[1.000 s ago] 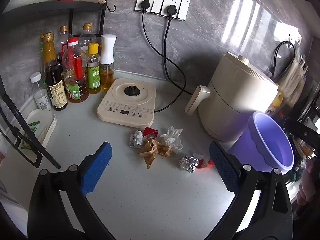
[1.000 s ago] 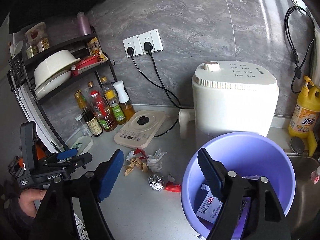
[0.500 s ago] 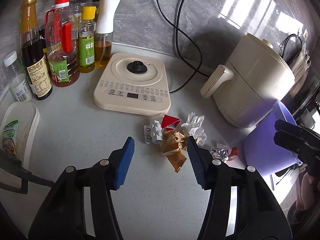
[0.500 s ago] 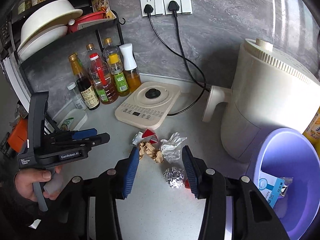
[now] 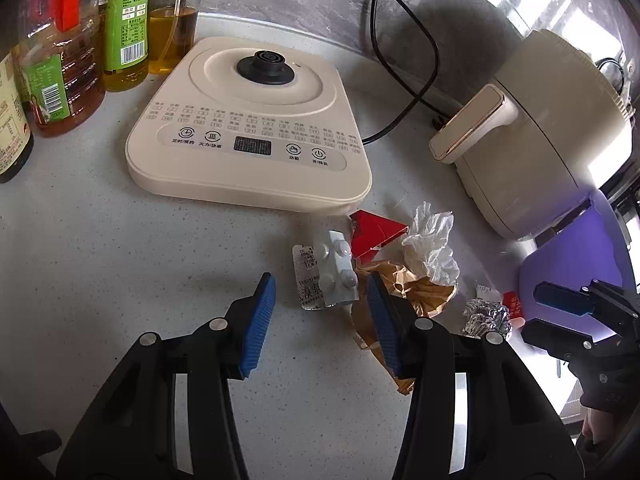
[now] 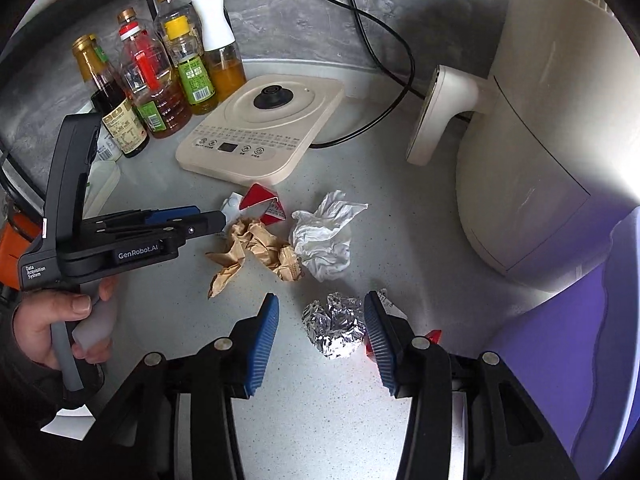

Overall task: Collect trash
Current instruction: 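Grasp the white blister pack with the left tool while the right tool grasps the foil ball, then carry both items over the lavender bucket and open both tools to drop them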

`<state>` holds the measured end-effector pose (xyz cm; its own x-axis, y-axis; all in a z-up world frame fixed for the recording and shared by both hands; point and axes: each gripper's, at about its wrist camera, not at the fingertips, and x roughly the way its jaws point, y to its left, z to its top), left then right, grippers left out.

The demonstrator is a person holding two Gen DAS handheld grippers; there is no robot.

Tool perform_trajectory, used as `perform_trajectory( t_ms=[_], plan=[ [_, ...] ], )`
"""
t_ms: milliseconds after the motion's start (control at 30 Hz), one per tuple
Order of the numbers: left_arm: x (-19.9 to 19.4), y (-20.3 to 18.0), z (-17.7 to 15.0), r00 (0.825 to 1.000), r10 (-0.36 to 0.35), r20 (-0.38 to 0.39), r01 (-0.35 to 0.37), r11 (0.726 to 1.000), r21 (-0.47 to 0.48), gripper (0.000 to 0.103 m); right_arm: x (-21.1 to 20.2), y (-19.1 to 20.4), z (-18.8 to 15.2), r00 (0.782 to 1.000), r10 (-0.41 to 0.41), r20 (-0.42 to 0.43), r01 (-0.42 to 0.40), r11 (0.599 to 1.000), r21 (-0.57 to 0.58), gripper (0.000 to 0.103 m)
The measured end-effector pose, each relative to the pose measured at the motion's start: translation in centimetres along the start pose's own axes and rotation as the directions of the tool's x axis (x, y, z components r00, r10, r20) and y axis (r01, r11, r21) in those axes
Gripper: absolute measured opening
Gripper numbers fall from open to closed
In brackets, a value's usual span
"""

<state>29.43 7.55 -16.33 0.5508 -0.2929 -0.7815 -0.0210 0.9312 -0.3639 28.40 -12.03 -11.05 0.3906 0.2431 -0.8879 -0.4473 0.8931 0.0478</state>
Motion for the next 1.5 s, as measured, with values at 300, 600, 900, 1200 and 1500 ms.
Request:
perform_trajectory(
  t_ms=[300,600,900,1200,1500],
  plan=[
    [1.3,0.0,1.0,1.0,0.002,-0.001,-0.002,1.0,0.018,0.032,3.4,-0.2,-0.6,0.997,-0.031,-0.076,0.03,0.999,-0.013,0.045],
    [-3.6,-0.2,0.3,0.994,0.046,0.102,-0.046,0.999,0.004,0.027,1.5,-0.1,-0.9,1.0,0.013,-0.013,-0.013,1.0,-0.011,0.037],
    [-9.9,-1.9,-1.1,0.969,0.088,0.229,-0.089,0.996,-0.006,0.025,-4.9,0.6,-0.5,0.987,0.088,0.138,-0.084,0.996,-0.034,0.037],
    [-13.3,-5.8,-1.7,0.947,0.082,0.312,-0.094,0.995,0.023,0.024,-11.5,-0.7,-1.1,0.952,0.126,0.278,-0.119,0.992,-0.041,0.037],
    [-13.4,-11.9,-2.0,0.942,0.035,0.334,-0.072,0.992,0.101,0.024,-16.5,-5.0,-3.8,0.925,0.096,0.368,-0.104,0.995,0.001,0.037]
  ],
)
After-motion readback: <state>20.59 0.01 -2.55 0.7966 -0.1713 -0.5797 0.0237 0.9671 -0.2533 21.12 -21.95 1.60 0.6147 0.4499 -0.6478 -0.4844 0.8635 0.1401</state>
